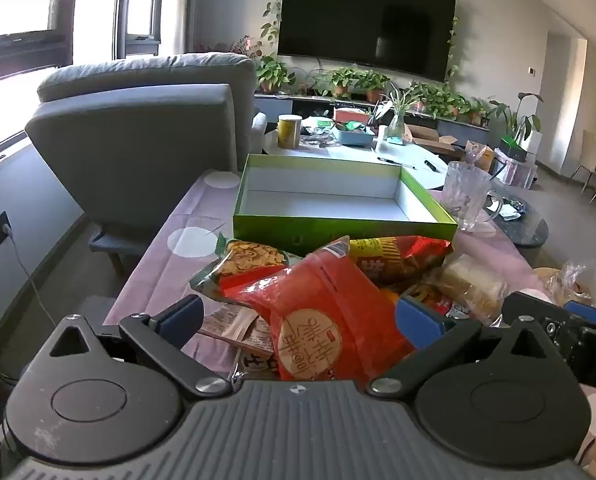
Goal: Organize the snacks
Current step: 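Approach the snack pile with both tools open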
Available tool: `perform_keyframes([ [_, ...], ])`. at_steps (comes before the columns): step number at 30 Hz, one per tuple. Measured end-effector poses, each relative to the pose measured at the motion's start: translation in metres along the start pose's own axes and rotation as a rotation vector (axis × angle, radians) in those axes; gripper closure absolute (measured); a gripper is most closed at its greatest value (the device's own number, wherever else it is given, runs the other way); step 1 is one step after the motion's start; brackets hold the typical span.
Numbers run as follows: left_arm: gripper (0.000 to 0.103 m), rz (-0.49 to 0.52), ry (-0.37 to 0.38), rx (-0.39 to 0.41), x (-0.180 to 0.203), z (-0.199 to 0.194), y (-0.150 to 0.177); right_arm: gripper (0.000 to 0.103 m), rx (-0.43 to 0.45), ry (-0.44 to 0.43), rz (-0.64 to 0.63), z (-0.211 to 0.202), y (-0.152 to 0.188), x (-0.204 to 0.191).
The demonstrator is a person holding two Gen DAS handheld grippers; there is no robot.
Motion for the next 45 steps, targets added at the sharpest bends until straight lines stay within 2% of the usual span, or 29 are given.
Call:
perform_keyframes([
  [5, 0.0, -0.026, 0.054, -0.014, -0.004, 0.004, 0.005, 0.022, -0.005, -0.013, -0.007, 0.002, -0.004, -0.003],
  [12, 0.0, -0.027, 0.014, -0.024, -0.006, 0.008, 0.007, 0.022, 0.008, -0.027, -0.028, -0.006, 0.019, 0.008],
  [14, 0.0, -0.027, 0.01, -0.03, -0.007, 0.008, 0.007, 0.022, -0.02, 0.0, -0.016, 0.006, 0.004, 0.001],
  [27, 0.003, -0.021, 0.01, -0.043, -0.008, 0.01, 0.011, 0.022, -0.023, 0.004, -0.038, 0.004, 0.004, -0.008],
  [34, 0.003, -0.078, 0.007, -0.053, -0.016, 0.015, 0.013, 0.022, -0.022, 0.004, -0.041, 0.004, 0.004, -0.009],
  [45, 0.002, -0.051, 0.004, -0.033, -0.014, 0.011, 0.014, 0.022, -0.027, 0.004, -0.045, 0.005, 0.004, -0.01],
])
Point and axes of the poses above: each gripper's, at about its wrist camera, not at the fingertips, and z roughly the way its jaws point, x to its right, y to its underside, the point moved 6 cm from there along z, roughly the way its jaws point, and after that the axes turned 13 degrees about -x, right-handed, at the moved point
